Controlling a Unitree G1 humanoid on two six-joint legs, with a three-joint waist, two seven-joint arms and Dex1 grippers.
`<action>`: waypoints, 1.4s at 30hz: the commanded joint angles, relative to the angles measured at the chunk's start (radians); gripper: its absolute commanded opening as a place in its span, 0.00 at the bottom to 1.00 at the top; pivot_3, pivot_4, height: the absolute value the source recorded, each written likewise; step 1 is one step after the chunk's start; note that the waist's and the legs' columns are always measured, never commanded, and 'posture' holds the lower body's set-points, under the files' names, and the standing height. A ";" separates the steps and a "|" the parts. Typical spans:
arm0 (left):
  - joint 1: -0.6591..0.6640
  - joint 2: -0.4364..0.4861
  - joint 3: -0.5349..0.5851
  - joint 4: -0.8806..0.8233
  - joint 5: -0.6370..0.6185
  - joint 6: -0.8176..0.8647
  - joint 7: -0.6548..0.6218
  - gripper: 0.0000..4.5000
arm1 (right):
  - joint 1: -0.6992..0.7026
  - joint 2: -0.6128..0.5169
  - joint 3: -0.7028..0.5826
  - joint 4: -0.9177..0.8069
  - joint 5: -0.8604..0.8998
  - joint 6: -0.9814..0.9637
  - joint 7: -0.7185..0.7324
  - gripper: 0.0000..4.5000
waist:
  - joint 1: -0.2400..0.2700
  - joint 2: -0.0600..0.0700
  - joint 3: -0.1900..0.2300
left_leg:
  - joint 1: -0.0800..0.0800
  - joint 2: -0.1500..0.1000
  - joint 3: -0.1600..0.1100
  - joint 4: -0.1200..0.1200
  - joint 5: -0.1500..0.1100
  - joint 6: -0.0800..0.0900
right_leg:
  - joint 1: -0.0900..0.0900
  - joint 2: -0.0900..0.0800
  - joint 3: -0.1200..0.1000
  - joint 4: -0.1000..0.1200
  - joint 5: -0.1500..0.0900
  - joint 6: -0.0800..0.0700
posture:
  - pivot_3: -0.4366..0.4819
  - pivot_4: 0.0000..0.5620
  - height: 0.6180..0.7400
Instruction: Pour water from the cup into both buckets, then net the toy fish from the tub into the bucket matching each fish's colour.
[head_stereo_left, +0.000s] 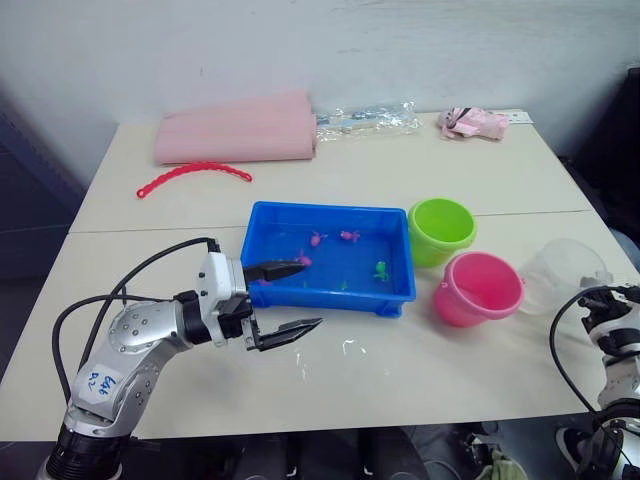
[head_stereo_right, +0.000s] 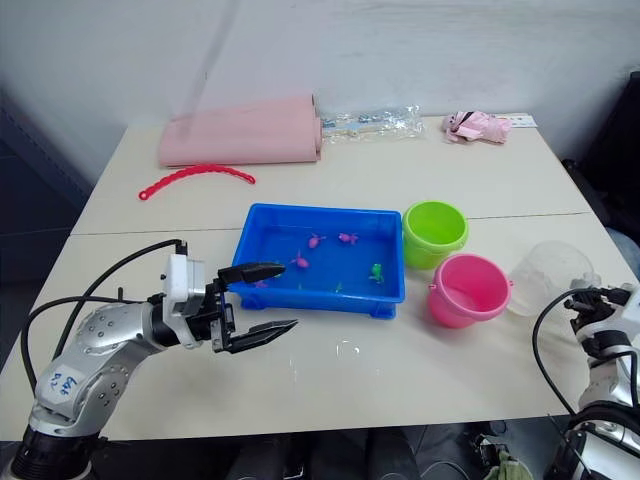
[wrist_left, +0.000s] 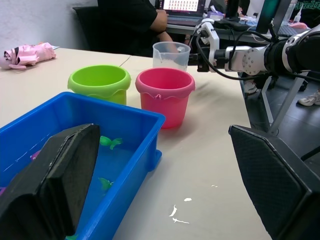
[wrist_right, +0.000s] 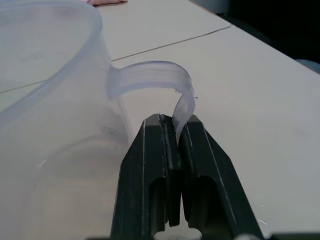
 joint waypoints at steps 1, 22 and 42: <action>-0.011 -0.005 0.012 -0.002 0.002 -0.023 -0.004 1.00 | 0.001 -0.058 -0.034 -0.080 0.030 0.001 -0.023 0.01 | 0.001 0.001 0.000 | 0.000 0.000 0.000 0.000 0.000 0.000 | 0.000 0.000 0.000 0.000 0.000 0.000 | 0.48 0.27 1.00; -0.157 -0.083 -0.074 0.138 0.004 -0.020 -0.071 1.00 | 0.368 -0.175 -0.037 -0.888 -0.096 0.208 -0.128 0.01 | 0.006 0.002 0.002 | 0.000 0.001 0.002 -0.001 -0.001 0.000 | -0.002 0.001 -0.001 0.000 0.000 0.000 | 0.48 0.27 1.00; -0.227 -0.139 -0.106 0.203 0.025 -0.035 -0.126 1.00 | 0.414 -0.193 0.068 -0.973 -0.391 -0.021 -0.146 0.01 | 0.025 0.002 0.002 | 0.000 0.001 0.005 0.000 -0.002 0.001 | -0.003 0.001 0.000 0.000 0.000 0.001 | 0.48 0.27 1.00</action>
